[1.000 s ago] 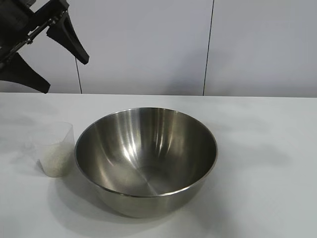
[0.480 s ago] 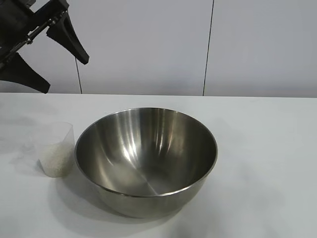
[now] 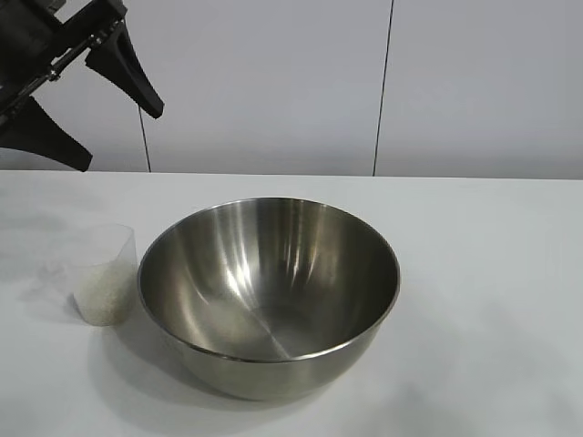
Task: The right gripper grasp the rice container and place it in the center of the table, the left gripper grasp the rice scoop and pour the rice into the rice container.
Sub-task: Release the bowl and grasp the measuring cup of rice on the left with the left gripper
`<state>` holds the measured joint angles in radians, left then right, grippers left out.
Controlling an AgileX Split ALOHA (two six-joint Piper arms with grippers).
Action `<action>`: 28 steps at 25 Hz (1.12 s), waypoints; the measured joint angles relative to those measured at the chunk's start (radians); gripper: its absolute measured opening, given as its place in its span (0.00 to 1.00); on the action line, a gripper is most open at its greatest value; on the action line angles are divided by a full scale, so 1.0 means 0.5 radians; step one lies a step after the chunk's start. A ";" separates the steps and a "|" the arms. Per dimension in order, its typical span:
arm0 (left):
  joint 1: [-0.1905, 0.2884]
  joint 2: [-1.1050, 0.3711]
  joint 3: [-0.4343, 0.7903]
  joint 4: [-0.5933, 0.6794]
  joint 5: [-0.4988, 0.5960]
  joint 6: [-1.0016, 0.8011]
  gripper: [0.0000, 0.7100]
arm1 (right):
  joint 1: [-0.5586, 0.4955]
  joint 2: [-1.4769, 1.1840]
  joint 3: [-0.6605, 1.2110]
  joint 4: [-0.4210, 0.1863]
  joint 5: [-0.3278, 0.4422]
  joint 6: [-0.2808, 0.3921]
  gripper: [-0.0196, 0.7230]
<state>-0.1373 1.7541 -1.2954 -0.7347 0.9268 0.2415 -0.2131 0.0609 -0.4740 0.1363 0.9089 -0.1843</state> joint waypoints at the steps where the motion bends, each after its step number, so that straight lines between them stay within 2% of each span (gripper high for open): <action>1: 0.000 0.000 0.000 0.000 0.000 0.000 0.89 | 0.000 -0.002 0.005 -0.005 0.000 0.005 0.92; 6: 0.000 0.000 0.000 0.000 0.000 0.000 0.89 | 0.000 -0.002 0.001 -0.035 0.051 0.055 0.91; 12: 0.000 0.000 0.000 0.000 0.000 0.000 0.89 | 0.016 -0.002 -0.025 -0.125 0.244 0.150 0.80; 17: 0.000 0.000 0.000 0.000 0.000 0.000 0.89 | 0.110 -0.002 -0.025 -0.163 0.261 0.155 0.79; 24: 0.000 0.000 0.000 0.000 0.000 0.000 0.89 | 0.120 -0.144 -0.027 -0.208 0.263 0.159 0.79; 28: 0.000 0.000 0.000 0.000 0.000 0.000 0.89 | 0.120 -0.158 -0.027 -0.213 0.263 0.225 0.78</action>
<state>-0.1373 1.7541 -1.2954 -0.7347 0.9268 0.2415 -0.1529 -0.0181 -0.4873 0.0299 1.0405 -0.0716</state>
